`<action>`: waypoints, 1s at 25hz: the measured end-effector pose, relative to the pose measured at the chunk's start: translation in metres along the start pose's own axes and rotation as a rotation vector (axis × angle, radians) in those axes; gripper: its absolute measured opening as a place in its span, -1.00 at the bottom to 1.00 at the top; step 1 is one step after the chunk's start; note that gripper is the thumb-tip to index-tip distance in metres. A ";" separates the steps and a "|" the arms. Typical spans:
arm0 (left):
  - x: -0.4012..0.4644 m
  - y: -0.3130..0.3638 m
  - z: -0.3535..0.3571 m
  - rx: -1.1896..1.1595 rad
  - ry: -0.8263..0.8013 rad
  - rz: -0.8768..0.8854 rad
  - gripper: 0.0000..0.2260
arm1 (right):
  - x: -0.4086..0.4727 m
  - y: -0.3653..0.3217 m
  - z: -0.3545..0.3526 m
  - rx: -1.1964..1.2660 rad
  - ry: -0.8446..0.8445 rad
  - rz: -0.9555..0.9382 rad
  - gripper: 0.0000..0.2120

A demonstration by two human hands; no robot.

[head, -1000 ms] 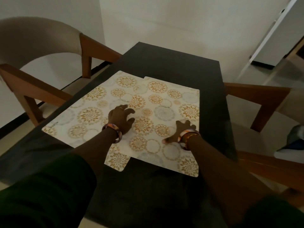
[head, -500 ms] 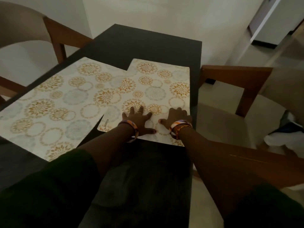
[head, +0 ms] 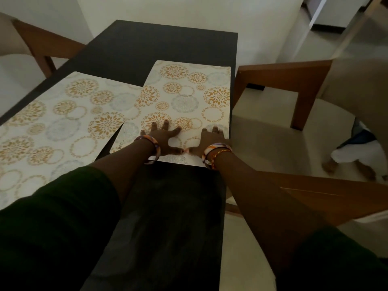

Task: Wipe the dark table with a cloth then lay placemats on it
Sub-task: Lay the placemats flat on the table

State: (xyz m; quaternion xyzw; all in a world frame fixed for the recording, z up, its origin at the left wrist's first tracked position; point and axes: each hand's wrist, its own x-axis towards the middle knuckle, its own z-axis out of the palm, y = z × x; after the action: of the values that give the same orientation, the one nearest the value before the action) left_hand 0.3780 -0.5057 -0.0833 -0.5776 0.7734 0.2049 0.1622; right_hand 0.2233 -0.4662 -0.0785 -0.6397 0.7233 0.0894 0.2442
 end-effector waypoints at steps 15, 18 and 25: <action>0.008 -0.001 -0.002 0.024 0.004 0.039 -0.23 | 0.002 -0.004 -0.006 -0.032 -0.010 0.050 -0.15; 0.008 -0.002 -0.002 0.001 0.004 0.045 -0.21 | 0.002 -0.006 -0.006 -0.043 -0.003 0.056 -0.19; 0.009 -0.001 -0.003 0.009 -0.010 0.051 -0.20 | -0.003 -0.009 -0.007 -0.068 0.075 -0.001 -0.48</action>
State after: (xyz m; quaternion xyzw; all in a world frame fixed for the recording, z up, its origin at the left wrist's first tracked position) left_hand 0.3764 -0.5151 -0.0857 -0.5558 0.7880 0.2083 0.1634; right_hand 0.2304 -0.4677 -0.0692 -0.6509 0.7282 0.0895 0.1951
